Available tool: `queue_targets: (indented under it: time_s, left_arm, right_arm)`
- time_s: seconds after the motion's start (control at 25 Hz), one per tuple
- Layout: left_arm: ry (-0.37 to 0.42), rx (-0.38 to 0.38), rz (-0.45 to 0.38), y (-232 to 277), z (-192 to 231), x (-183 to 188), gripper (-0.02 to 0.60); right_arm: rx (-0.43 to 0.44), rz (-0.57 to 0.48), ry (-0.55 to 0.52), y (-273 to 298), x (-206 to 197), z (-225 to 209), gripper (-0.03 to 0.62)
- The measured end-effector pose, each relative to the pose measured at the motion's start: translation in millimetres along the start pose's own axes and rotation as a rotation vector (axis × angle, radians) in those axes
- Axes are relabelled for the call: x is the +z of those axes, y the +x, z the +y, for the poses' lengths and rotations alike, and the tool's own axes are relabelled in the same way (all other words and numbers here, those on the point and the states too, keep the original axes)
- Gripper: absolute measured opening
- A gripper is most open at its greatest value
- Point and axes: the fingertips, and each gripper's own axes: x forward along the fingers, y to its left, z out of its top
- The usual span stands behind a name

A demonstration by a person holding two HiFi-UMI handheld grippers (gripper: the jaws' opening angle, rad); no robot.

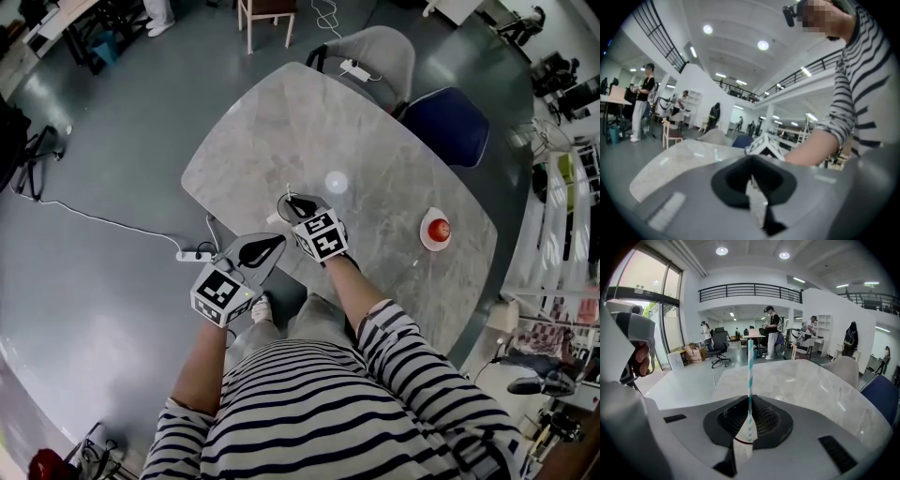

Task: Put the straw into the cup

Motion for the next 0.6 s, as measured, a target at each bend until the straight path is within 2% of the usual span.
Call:
queue_targets:
  time_s: [0.32,0.6]
  left_arm:
    - [0.0,-0.004,0.003,-2,4,-3,0.006]
    - [0.008,-0.005,-0.004,-2,5,-1,0.006]
  right_arm:
    - [-0.002,0.01,0.014,3,-5,3,0.021]
    - [-0.005,-0.032,0.017,-8,7,4,0.021]
